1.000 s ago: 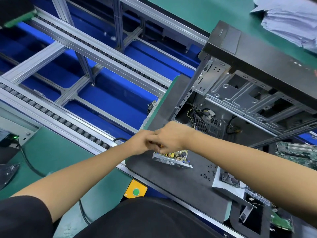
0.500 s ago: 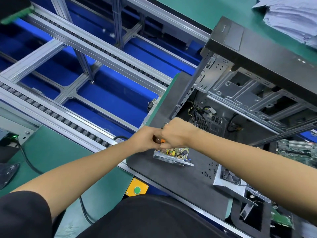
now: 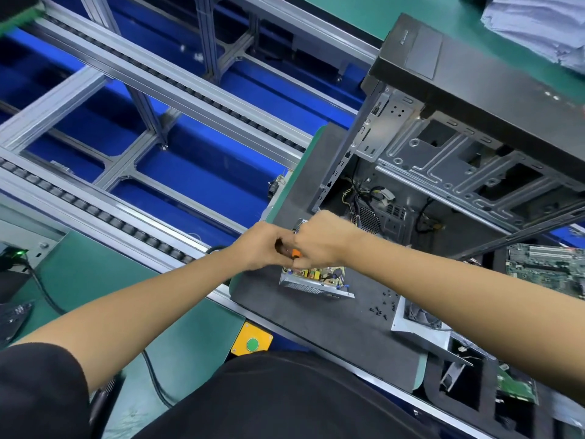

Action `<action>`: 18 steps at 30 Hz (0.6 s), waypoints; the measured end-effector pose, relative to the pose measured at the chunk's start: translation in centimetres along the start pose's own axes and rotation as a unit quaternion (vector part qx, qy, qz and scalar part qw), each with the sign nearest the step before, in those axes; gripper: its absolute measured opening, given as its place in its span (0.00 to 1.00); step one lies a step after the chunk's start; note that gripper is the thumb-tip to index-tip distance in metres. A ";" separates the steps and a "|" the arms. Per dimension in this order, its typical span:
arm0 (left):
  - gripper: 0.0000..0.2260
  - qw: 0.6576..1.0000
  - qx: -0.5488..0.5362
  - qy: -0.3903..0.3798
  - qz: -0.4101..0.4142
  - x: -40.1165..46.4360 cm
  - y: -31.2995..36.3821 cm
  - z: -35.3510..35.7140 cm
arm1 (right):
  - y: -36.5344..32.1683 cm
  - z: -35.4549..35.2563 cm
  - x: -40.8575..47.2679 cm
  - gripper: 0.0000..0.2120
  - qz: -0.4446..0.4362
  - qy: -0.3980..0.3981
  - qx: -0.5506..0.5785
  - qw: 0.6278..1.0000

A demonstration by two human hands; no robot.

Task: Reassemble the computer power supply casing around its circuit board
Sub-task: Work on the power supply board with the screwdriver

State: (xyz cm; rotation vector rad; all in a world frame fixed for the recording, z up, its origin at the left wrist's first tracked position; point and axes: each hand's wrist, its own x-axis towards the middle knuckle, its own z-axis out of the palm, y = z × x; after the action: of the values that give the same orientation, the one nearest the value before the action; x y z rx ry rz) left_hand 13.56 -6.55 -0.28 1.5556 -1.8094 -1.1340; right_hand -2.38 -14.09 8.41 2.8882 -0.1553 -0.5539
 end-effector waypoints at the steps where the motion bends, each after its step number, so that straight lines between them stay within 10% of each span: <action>1: 0.10 1.000 -0.005 -0.010 -0.002 0.0 -0.1 -0.2 | 0.2 -0.1 0.0 0.17 -0.017 0.014 0.019 1.000; 18: 0.14 1.000 -0.001 -0.026 0.005 -0.3 -0.2 0.0 | -0.5 -0.9 0.0 0.14 -0.051 -0.007 0.053 0.997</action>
State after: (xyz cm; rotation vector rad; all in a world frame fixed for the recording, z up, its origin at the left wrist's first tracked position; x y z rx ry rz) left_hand 13.72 -6.29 -0.39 1.5268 -1.8473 -1.1817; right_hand -2.00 -13.50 9.11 3.0092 -0.0408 -0.6025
